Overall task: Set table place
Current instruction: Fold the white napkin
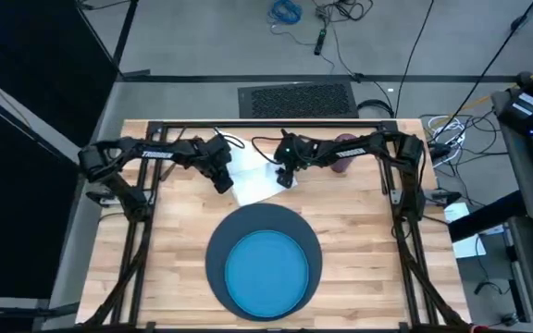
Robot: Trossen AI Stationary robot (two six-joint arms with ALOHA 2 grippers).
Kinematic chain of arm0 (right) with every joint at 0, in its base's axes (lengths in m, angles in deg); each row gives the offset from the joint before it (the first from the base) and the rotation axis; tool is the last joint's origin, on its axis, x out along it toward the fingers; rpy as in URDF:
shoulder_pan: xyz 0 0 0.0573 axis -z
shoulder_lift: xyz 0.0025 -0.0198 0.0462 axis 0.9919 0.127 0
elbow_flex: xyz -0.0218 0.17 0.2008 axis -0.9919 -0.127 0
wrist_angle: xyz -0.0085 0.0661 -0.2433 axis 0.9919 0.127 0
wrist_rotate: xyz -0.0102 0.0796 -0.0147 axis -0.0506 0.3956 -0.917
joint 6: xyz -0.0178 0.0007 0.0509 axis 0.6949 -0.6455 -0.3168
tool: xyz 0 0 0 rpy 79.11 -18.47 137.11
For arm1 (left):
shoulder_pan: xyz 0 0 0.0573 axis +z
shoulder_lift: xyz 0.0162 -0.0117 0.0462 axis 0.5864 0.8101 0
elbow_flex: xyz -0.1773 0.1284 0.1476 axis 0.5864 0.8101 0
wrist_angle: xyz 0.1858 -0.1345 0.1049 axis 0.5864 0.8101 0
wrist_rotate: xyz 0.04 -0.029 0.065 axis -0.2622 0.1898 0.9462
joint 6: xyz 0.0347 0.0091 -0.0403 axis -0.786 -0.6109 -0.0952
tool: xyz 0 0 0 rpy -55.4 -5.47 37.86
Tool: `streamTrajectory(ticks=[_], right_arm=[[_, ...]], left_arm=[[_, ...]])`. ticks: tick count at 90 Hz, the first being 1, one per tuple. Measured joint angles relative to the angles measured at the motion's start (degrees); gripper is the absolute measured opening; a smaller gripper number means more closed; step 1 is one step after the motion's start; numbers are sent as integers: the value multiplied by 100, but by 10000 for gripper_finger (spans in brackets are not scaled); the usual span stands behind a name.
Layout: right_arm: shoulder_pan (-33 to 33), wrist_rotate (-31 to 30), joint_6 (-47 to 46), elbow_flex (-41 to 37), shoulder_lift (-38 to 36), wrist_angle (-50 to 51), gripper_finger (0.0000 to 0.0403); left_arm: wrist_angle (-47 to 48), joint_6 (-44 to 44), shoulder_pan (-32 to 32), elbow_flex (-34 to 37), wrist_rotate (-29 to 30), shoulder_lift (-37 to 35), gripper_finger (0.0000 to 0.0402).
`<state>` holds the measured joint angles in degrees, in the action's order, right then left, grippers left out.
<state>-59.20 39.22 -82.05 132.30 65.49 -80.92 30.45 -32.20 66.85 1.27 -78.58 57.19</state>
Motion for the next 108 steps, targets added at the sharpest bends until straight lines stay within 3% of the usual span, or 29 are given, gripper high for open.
streamTrajectory(ticks=[31,47,62,89,108], right_arm=[[0,-8,-9,-20,24,-616,215],[0,-11,85,-20,24,-632,215],[0,-52,-553,-14,26,-660,215],[0,-74,-622,-9,26,-656,215],[0,-60,-637,-7,26,-654,215]], left_arm=[[-357,45,5,2,232,-37,0],[-581,21,3,2,-120,-39,0],[-581,147,3,2,-131,-39,0],[-652,460,19,2,-31,-39,0],[-1583,495,23,2,175,-39,0]])
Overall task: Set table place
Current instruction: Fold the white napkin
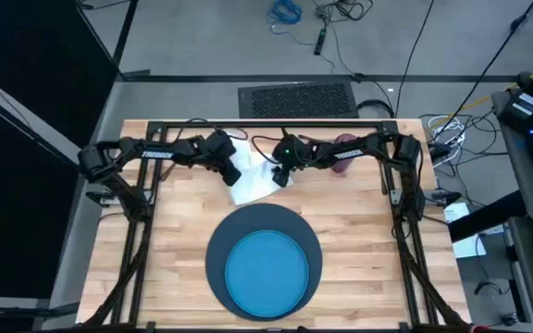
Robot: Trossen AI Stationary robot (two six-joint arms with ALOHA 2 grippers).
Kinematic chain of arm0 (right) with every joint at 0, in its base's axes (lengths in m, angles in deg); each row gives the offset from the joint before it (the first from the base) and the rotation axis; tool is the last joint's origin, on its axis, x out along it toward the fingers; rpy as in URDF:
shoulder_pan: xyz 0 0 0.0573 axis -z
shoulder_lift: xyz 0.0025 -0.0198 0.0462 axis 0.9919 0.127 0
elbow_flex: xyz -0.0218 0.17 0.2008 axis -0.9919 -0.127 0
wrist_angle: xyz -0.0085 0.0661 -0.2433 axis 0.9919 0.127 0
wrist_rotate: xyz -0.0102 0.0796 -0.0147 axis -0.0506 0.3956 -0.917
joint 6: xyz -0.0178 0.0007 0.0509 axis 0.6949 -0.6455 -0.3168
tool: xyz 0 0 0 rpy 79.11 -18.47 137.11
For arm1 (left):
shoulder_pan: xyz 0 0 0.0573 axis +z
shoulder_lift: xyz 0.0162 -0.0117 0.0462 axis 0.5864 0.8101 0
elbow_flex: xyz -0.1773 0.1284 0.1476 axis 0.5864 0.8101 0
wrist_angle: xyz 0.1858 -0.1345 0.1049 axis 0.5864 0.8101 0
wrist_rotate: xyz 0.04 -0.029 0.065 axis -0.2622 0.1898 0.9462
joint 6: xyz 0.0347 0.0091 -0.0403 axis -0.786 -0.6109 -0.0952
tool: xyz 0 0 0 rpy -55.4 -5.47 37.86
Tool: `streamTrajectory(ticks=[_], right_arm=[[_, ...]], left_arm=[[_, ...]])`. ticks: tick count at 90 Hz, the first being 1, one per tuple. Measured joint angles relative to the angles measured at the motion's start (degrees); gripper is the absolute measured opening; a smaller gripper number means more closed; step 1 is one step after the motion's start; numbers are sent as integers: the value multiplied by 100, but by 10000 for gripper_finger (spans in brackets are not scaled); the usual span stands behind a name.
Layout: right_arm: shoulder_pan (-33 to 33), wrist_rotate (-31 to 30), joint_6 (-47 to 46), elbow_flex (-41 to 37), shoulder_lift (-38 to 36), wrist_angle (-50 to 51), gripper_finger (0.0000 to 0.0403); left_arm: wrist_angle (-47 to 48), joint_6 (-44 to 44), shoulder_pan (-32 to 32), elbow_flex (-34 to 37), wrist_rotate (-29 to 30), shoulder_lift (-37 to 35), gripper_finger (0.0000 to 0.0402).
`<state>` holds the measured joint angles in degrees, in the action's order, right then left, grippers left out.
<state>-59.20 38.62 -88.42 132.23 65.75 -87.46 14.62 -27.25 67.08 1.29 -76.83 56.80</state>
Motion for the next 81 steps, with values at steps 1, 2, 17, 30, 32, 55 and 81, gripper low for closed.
streamTrajectory(ticks=[1,2,17,30,32,55,81], right_arm=[[0,1,0,0,0,0,215],[0,1,0,0,0,0,215],[0,10,0,4,-3,36,215],[0,17,0,4,-7,44,215],[0,14,0,4,-7,41,215],[0,19,-2,2,-7,37,215],[0,17,1,2,-7,42,215]], left_arm=[[-54,1,3,0,9,0,0],[-102,2,7,0,12,0,0],[-44,49,34,0,-186,58,0],[-228,166,-132,0,-564,61,0],[-291,161,-172,0,-570,61,0],[-519,-136,-319,0,-592,61,15],[-617,135,-348,-2,97,61,89]])
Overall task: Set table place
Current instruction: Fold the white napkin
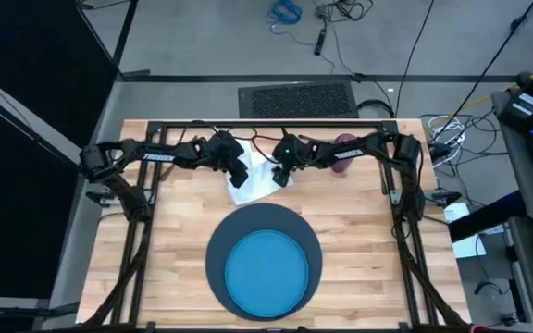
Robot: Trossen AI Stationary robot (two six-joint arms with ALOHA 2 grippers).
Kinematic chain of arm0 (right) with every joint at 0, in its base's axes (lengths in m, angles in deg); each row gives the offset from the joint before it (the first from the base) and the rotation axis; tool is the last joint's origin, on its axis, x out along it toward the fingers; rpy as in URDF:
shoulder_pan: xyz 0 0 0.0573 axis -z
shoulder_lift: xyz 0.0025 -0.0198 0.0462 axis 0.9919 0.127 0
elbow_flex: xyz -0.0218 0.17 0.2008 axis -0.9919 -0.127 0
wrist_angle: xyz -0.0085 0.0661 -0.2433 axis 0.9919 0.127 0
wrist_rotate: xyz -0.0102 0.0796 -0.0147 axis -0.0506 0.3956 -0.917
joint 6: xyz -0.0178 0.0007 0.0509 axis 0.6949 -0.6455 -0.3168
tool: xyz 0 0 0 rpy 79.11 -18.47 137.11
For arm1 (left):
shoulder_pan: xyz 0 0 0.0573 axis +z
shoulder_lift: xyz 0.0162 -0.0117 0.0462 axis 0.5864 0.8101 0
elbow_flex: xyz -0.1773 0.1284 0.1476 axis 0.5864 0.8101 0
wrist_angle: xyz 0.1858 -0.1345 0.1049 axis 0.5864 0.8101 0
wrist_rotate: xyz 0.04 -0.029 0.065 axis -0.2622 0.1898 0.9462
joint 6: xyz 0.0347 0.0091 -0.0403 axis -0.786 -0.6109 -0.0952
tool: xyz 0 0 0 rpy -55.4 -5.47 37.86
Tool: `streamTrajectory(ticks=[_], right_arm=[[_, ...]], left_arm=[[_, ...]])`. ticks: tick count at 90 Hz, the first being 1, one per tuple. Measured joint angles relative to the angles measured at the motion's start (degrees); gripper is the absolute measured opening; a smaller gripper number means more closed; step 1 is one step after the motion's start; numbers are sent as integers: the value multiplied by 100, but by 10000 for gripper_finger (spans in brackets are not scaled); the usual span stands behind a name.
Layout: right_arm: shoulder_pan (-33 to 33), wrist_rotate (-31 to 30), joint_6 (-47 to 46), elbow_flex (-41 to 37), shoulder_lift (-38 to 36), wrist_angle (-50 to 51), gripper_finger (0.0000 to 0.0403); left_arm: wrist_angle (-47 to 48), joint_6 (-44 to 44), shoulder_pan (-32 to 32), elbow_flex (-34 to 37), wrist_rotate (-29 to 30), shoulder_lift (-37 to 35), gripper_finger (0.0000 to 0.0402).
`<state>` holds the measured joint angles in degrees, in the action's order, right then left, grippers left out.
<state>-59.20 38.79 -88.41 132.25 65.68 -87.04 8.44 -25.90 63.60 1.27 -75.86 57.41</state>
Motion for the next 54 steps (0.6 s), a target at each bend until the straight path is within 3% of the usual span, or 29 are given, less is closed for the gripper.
streamTrajectory(ticks=[7,27,42,54], right_arm=[[0,0,1,0,0,2,215],[0,0,27,0,-2,17,215],[0,0,41,0,-2,20,215],[0,0,41,0,-2,22,215]], left_arm=[[-3,201,-53,0,468,0,100],[3,49,-458,0,445,0,103],[-2,-379,-657,0,934,66,103],[-56,-596,-653,0,985,300,103]])
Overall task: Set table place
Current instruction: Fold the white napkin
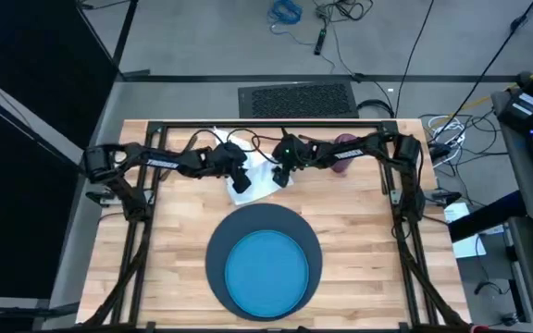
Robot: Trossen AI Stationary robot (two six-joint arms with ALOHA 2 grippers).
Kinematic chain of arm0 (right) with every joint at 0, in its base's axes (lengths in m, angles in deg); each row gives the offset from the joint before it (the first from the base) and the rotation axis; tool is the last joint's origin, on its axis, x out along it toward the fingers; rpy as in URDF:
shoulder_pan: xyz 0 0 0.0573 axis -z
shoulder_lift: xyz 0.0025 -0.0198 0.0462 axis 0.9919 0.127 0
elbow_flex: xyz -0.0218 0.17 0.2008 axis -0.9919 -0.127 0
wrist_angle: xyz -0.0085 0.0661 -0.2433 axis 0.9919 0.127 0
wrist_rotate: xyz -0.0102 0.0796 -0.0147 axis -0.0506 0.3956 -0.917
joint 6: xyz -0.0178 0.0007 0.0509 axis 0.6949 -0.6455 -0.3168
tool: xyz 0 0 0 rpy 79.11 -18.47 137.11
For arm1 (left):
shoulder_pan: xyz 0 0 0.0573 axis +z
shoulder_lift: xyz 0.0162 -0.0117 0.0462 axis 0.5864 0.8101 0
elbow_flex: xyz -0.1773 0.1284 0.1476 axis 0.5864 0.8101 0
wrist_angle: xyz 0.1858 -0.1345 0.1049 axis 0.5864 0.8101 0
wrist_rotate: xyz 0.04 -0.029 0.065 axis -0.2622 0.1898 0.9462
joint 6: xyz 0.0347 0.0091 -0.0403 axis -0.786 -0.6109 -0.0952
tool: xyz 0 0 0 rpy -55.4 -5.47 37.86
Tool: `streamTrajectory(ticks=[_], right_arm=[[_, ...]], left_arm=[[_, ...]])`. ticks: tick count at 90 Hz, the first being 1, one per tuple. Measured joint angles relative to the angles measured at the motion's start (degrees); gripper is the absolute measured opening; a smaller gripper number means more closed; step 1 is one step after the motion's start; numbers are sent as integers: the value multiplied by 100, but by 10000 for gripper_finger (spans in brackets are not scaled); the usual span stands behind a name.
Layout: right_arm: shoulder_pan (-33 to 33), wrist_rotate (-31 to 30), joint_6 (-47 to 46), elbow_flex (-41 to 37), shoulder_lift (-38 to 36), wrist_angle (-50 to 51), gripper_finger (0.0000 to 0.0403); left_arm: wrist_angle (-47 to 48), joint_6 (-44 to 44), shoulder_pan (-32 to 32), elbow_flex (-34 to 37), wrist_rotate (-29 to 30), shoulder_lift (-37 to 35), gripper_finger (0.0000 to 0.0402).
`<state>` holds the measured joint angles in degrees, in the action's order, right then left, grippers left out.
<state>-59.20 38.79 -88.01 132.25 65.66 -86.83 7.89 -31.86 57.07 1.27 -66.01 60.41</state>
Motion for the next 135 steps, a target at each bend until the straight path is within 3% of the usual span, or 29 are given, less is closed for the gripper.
streamTrajectory(ticks=[30,50,61,95,117,135], right_arm=[[0,0,21,0,0,7,215],[0,8,68,0,0,7,215],[10,9,-31,0,0,-5,215],[13,50,-340,-2,0,-31,215],[13,28,-323,-2,0,-26,215],[13,22,-302,-2,0,-25,215]], left_arm=[[-838,-382,-4,0,-37,664,103],[-1166,-261,24,0,48,677,103],[-1189,-300,33,0,-330,673,103],[-1181,-147,50,0,-356,673,102],[-1179,-142,55,0,979,673,102],[-1178,-161,70,0,1554,673,102]])
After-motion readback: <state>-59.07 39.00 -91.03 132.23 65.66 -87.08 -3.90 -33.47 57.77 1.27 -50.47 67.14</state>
